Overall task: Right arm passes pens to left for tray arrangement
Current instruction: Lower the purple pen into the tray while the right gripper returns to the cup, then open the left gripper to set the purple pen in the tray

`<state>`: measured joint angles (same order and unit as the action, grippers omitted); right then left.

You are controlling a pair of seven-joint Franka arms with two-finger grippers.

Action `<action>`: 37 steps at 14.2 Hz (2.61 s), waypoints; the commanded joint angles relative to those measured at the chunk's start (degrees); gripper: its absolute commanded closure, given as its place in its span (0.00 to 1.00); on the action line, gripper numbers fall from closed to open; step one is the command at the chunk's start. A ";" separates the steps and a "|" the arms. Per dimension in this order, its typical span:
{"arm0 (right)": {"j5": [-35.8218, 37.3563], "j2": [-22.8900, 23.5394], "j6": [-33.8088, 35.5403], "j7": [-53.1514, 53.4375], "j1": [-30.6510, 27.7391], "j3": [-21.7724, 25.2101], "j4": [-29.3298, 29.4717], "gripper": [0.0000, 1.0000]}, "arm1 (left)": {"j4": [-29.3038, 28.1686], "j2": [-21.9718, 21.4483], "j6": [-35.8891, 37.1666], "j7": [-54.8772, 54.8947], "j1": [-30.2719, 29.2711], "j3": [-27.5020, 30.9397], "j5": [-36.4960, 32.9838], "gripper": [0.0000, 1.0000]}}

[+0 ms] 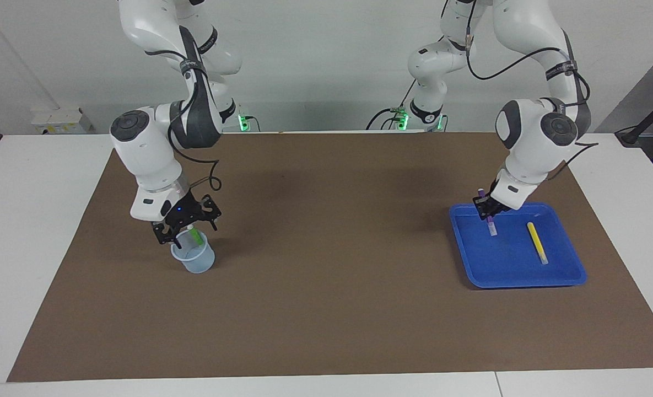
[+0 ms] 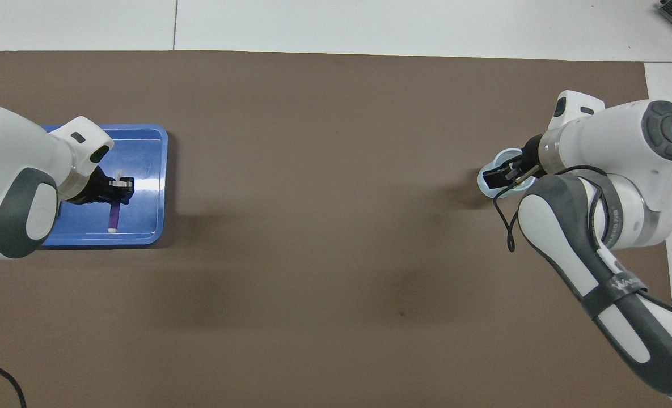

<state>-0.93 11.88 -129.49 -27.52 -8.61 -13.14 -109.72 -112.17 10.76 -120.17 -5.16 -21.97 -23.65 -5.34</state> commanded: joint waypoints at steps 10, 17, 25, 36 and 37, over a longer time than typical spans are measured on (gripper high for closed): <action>2.08 -0.02 -2.17 -2.44 -2.20 -0.92 -2.60 0.29 | 6.96 12.44 -9.11 6.39 -6.49 -0.34 -10.11 1.00; 2.08 0.07 -2.61 -4.04 -2.90 -1.10 -2.86 0.46 | 3.10 12.36 -14.47 7.98 -7.29 -0.43 -10.13 1.00; 2.08 -0.10 -1.04 -2.46 -2.73 -1.10 -2.95 0.56 | 1.25 12.01 -15.79 7.54 -8.00 -0.43 -10.04 1.00; 2.08 -0.28 0.20 -2.28 -2.55 -1.10 -2.95 0.95 | 1.25 12.00 -15.36 7.45 -7.91 -0.43 -10.04 0.51; 2.08 -0.28 0.29 -2.28 -2.55 -1.10 -2.95 0.96 | 1.25 12.00 -15.36 7.45 -7.91 -0.43 -10.04 0.51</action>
<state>0.00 12.00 -130.20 -30.82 -10.39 -13.45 -112.39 -109.76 23.34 -134.38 2.39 -29.10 -23.70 -14.37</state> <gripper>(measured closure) 0.925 0.520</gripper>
